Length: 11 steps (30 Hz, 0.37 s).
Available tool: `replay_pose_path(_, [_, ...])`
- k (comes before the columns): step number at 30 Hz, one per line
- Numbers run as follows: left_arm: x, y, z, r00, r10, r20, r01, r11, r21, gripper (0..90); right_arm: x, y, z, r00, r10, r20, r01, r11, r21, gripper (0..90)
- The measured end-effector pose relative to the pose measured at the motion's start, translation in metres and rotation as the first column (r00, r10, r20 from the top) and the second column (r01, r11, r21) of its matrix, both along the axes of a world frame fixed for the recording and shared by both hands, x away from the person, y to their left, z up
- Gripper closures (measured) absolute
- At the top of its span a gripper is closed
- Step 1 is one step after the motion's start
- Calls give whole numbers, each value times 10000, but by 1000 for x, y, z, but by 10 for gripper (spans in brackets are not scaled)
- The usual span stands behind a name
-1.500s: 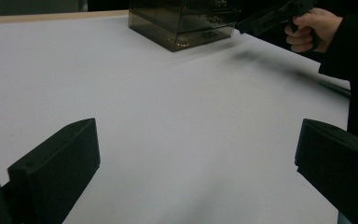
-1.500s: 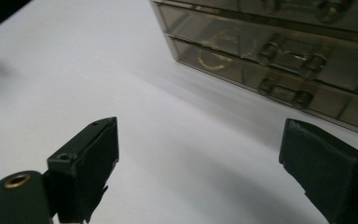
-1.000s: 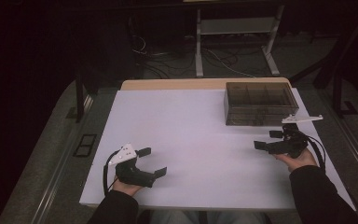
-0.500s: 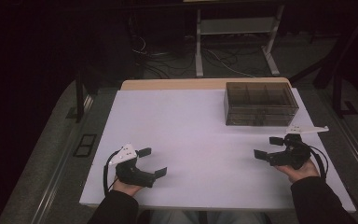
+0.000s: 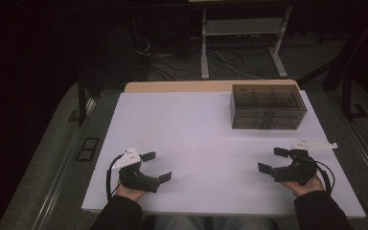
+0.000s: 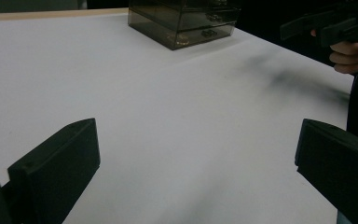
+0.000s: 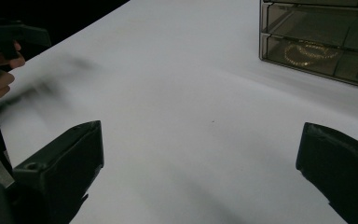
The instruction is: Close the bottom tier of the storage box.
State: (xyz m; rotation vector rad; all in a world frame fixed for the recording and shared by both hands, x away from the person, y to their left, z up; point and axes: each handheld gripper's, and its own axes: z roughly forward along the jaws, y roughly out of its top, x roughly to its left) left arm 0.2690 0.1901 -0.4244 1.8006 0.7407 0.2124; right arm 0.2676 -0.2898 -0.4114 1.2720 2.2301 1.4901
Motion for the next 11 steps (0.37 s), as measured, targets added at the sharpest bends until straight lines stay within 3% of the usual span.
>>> replay_pose_path(11, [1,-1,0,10000,-39,-10,39,10000,52,0,-10,7,-12,9994,157,296,-148,9994,-303,1])
